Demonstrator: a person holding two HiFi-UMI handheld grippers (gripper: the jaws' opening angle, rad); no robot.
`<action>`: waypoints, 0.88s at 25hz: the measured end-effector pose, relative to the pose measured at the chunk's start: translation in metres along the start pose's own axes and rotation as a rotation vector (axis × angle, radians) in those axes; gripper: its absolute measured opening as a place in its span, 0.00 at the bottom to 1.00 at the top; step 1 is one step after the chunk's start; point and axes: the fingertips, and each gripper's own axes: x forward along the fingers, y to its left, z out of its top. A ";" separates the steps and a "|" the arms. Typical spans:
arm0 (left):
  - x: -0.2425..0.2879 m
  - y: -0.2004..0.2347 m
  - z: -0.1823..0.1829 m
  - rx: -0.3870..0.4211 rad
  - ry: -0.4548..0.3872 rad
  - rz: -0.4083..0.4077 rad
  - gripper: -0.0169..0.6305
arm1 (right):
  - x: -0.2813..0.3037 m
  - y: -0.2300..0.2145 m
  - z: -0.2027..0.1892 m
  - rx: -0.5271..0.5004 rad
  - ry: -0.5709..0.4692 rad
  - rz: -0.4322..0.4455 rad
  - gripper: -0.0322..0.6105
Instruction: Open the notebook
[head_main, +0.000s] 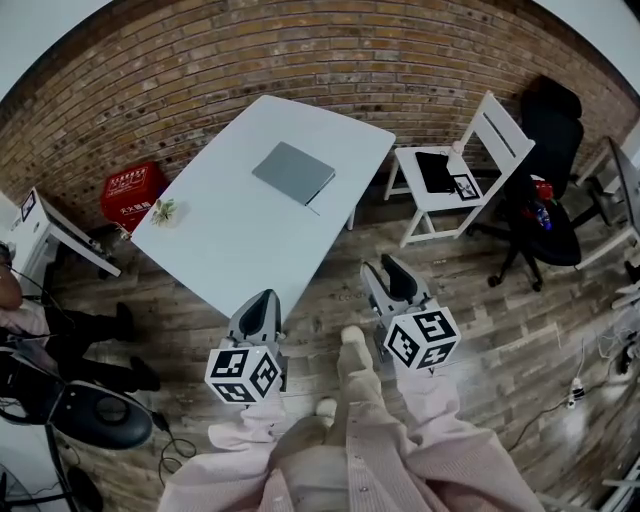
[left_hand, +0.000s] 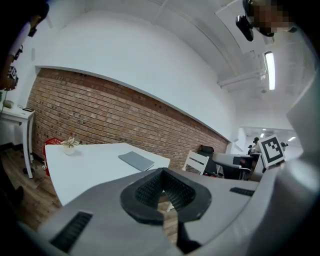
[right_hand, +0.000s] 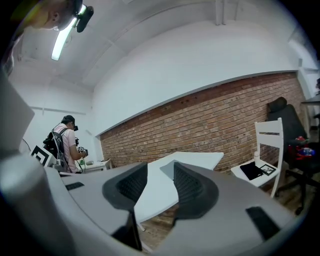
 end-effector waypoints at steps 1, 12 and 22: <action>0.007 0.002 0.000 -0.003 0.001 0.005 0.02 | 0.007 -0.005 0.001 0.003 0.001 0.005 0.28; 0.111 0.011 0.013 -0.068 0.027 0.055 0.02 | 0.101 -0.070 0.015 0.031 0.061 0.095 0.28; 0.181 0.036 0.016 -0.143 0.057 0.162 0.02 | 0.190 -0.113 0.015 0.041 0.170 0.194 0.28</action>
